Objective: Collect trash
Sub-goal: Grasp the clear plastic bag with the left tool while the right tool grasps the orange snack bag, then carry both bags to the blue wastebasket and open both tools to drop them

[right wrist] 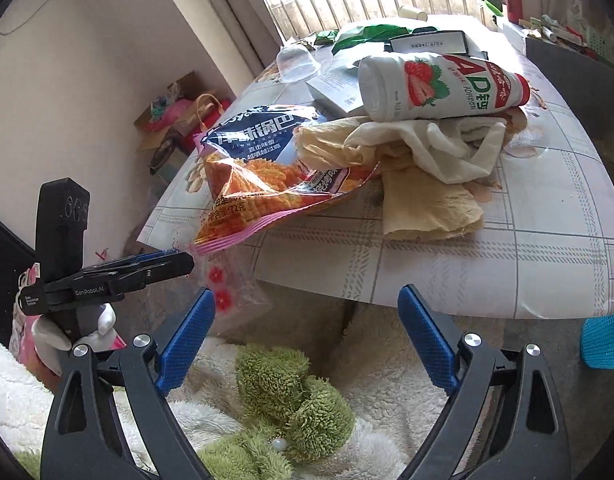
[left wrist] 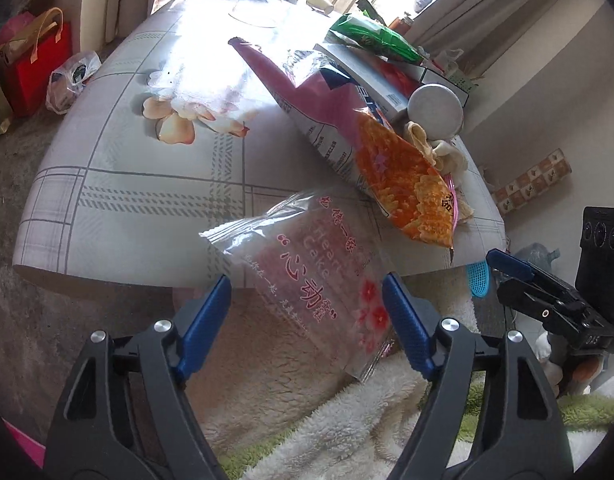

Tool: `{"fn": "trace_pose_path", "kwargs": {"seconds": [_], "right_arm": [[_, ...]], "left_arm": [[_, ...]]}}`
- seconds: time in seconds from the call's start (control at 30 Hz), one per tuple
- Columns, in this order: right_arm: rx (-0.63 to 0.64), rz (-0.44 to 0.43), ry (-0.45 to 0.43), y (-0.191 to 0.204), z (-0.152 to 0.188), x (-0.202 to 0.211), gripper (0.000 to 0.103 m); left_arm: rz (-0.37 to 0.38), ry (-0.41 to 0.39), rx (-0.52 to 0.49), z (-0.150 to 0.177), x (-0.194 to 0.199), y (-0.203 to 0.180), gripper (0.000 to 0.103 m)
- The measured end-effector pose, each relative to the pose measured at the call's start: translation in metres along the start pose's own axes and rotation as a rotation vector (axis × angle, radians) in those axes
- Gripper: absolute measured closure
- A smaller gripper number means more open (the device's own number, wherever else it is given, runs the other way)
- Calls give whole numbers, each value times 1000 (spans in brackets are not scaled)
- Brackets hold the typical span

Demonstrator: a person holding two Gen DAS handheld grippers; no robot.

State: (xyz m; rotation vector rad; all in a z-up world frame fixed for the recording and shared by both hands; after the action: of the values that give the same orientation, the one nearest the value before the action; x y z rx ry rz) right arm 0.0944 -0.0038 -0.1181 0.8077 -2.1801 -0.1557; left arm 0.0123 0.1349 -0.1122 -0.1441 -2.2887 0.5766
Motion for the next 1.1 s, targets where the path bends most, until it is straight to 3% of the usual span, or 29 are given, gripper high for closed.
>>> {"fn": "trace_pose_path", "kwargs": {"seconds": [0.07,0.23,0.43,0.6,0.8,0.87,0.97,1.1], "right_arm": [[-7,-25,15,5,-2,-7,17],[-169,-113,40,-10,-8,-19,20],[-537,-312,77,-30,-12,-43,24],[-685,-376,65,-36,-16,-57,28],[-786,-394,62,-37,-13,-69,47],[-802,-389,72,-38,-10,-73,63],[-847,-422,100,-37,-4,-79,78],[-836,-483,121,-29,-3,-62,86]], "left_arm": [[14,33,-17,8,-8,-5,31],[84,114,62,25,-30,-3,56],[142,85,117,27,-28,5,74],[189,73,134,25,-26,7,89],[198,42,114,23,-11,12,95],[193,29,104,23,-5,14,95],[171,0,83,23,8,18,97],[124,-59,71,13,33,29,99]]}}
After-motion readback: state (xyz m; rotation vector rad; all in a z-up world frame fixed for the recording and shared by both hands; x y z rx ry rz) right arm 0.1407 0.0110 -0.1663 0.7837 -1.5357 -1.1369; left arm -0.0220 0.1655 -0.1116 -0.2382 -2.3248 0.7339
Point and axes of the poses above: each gripper's, at about its wrist camera, not at the fingertips, and x roughly against the way its jaws point, y to its left, z to its underside, the point moved 5 cm from there along -x, roughly the way its jaws point, and after that the axes turned 13 degrees about -y, right-handed, at the moved point
